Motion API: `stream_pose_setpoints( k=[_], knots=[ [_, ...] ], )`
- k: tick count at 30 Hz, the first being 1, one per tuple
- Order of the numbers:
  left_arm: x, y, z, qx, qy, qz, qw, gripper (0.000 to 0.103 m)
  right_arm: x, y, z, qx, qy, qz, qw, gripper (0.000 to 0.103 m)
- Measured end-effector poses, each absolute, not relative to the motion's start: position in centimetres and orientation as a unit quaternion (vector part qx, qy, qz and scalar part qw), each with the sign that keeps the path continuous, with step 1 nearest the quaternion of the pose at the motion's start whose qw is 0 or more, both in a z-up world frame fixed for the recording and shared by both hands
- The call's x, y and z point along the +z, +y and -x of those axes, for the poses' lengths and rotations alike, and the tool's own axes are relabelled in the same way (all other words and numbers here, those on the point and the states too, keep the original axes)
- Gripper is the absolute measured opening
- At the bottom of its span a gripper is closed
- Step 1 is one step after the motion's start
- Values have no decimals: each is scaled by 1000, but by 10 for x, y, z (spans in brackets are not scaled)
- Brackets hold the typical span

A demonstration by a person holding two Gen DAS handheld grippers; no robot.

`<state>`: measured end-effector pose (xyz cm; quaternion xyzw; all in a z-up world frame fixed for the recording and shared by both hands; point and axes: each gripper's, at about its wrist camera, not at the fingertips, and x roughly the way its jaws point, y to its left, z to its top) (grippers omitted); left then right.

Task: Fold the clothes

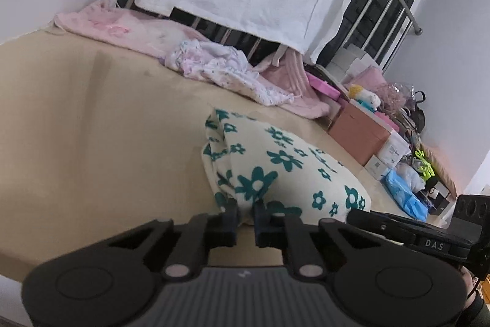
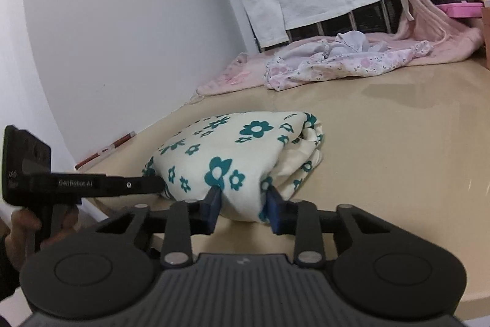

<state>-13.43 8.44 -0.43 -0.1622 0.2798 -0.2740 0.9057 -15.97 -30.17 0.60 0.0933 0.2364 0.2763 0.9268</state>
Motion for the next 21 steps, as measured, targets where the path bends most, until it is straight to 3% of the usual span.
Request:
stream_pose_setpoints(
  k=[1,2,4,6,7,8,10,11,13,14,15,16,17,19,21],
  knots=[
    [-3,85,135,-276,277,156,907,8,8,-304,162,274,233,-82,929,25],
    [-1,86,135,-280,275,149,908,10,11,-306,164,272,229,-71,932,16],
    [5,89,138,-289,272,122,910,14,16,-310,169,268,221,-48,937,14],
    [21,93,148,-290,235,74,925,25,22,-312,173,268,213,-19,939,15],
    [30,94,153,-292,210,46,932,41,29,-310,176,278,210,8,937,21],
    [38,92,157,-299,182,14,937,63,35,-307,177,291,206,38,933,49],
    [54,76,162,-360,130,-77,921,88,49,-299,180,323,189,106,921,85],
    [60,64,164,-401,101,-134,901,90,55,-292,179,351,170,151,908,87],
    [62,39,165,-470,60,-229,850,88,62,-277,170,401,156,229,873,80],
    [58,28,159,-493,58,-258,829,80,64,-270,161,425,164,253,854,66],
    [53,21,150,-508,66,-275,814,73,64,-263,151,447,175,269,835,60],
    [48,15,141,-520,79,-287,801,59,62,-257,143,462,182,282,821,58],
    [42,13,131,-527,98,-287,794,52,57,-253,138,470,185,296,811,57],
    [32,15,115,-537,121,-277,788,45,48,-246,129,487,188,325,789,55],
    [25,22,109,-549,116,-261,786,45,38,-248,128,500,180,337,777,57]
  ],
)
